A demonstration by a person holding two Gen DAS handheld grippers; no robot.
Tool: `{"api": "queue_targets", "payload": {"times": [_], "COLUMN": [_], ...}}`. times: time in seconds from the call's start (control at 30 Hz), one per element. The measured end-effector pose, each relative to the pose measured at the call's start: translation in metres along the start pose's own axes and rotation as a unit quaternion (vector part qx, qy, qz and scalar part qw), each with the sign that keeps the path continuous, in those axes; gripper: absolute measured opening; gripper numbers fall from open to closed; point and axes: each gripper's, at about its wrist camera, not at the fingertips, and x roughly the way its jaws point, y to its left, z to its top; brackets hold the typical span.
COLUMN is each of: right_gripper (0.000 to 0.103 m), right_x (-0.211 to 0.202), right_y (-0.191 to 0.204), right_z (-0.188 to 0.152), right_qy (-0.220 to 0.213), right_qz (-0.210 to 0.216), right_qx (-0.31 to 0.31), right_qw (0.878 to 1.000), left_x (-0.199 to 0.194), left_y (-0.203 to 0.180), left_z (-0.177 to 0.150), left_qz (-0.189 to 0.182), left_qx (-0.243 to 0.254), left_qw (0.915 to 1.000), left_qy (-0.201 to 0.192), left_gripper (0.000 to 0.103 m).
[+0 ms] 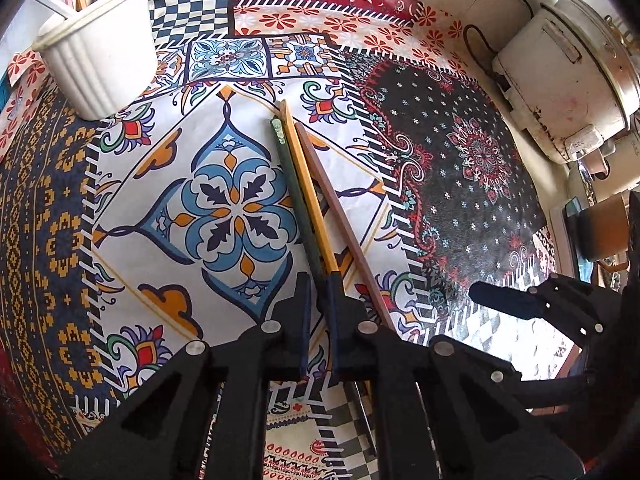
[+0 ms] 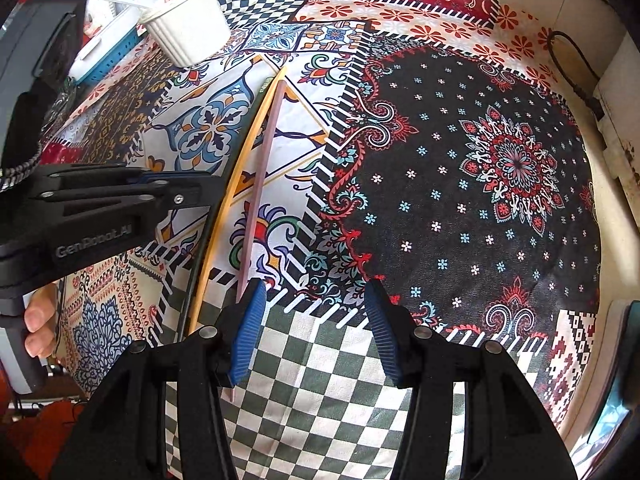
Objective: Organize utensils
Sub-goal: 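Move both open tools back to the remaining sticks on the cloth, then grasp a green stick with the left tool while the right tool grasps a pink chopstick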
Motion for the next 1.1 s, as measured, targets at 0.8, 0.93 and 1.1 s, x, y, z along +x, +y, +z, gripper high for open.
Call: {"api": "queue_targets", "payload": {"times": [0.8, 0.93, 1.1], "right_gripper": [0.004, 0.005, 0.005], "right_x": [0.027, 0.033, 0.043], "right_y": [-0.011, -0.010, 0.002], "right_z": [0.055, 0.074, 0.097], "right_qy": [0.018, 0.026, 0.032], "right_qz": [0.015, 0.028, 0.031], "right_qx": [-0.029, -0.036, -0.054], "right_qw": [0.999, 0.999, 0.998], "left_x": [-0.017, -0.010, -0.001], "left_y": [0.065, 0.058, 0.053], "left_z": [0.001, 0.019, 0.040], "left_qz": [0.032, 0.038, 0.042], "left_qx": [-0.039, -0.021, 0.002], "left_qw": [0.9975, 0.9976, 0.9969], "left_qy": [0.050, 0.054, 0.067], "left_gripper": [0.004, 0.005, 0.005]}}
